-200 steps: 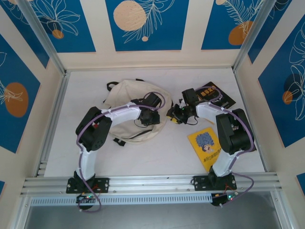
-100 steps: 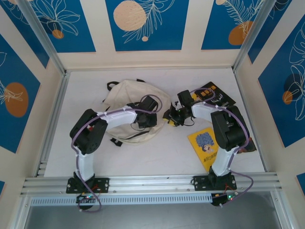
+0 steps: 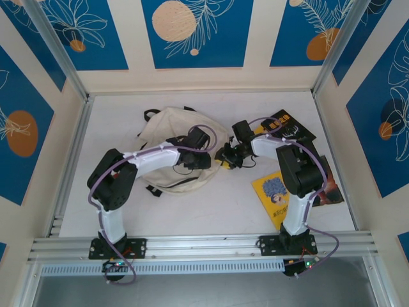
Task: Pack books, pencil case, and school supplies into a backpack
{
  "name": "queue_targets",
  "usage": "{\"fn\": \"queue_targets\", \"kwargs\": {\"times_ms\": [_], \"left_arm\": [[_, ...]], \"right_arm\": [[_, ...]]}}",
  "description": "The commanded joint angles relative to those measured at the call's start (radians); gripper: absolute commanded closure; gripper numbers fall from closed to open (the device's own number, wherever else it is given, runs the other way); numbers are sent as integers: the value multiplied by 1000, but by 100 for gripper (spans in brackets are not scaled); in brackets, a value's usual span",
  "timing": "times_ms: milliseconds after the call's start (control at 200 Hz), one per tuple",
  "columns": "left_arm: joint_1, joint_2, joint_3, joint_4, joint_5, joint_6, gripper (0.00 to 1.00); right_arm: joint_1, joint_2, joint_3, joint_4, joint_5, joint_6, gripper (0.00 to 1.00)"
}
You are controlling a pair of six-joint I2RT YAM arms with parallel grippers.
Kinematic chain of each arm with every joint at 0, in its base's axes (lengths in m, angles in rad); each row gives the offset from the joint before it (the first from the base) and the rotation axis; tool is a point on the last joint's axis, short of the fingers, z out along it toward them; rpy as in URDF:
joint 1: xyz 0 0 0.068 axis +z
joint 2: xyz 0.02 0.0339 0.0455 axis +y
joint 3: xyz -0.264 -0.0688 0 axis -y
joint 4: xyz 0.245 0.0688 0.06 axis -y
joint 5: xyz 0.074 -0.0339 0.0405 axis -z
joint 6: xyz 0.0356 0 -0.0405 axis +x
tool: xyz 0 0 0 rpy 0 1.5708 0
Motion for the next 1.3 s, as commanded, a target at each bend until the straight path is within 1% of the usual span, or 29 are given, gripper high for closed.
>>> {"fn": "queue_targets", "kwargs": {"times_ms": [0,140,195,255,500,595,680,800,895,930,1065,1295], "left_arm": [[0,31,64,-69,-45,5,64],[0,78,105,-104,-53,-15,65],[0,94,116,-107,-36,-17,70],[-1,110,127,-111,-21,-21,72],[0,142,150,-144,-32,-42,70],[-1,145,154,-164,-23,-40,72],[-1,118,139,-168,-22,-39,74],[-1,68,110,-180,-30,-38,74],[0,47,86,-175,-28,-48,71],[0,47,82,-170,-23,-52,70],[0,75,89,-152,-3,-70,70],[1,115,117,-100,19,-80,69]], "right_arm": [[10,15,17,-43,9,6,65],[11,15,16,-48,12,5,67],[12,16,15,-48,11,5,67],[11,17,14,-48,11,3,68],[14,24,12,-45,8,4,69],[13,25,11,-45,9,5,70],[13,24,10,-45,9,8,70],[14,24,11,-46,14,9,70],[13,28,14,-48,15,10,72],[13,28,13,-48,15,10,75],[15,36,14,-52,19,17,79],[16,37,12,-55,22,13,82]]}}
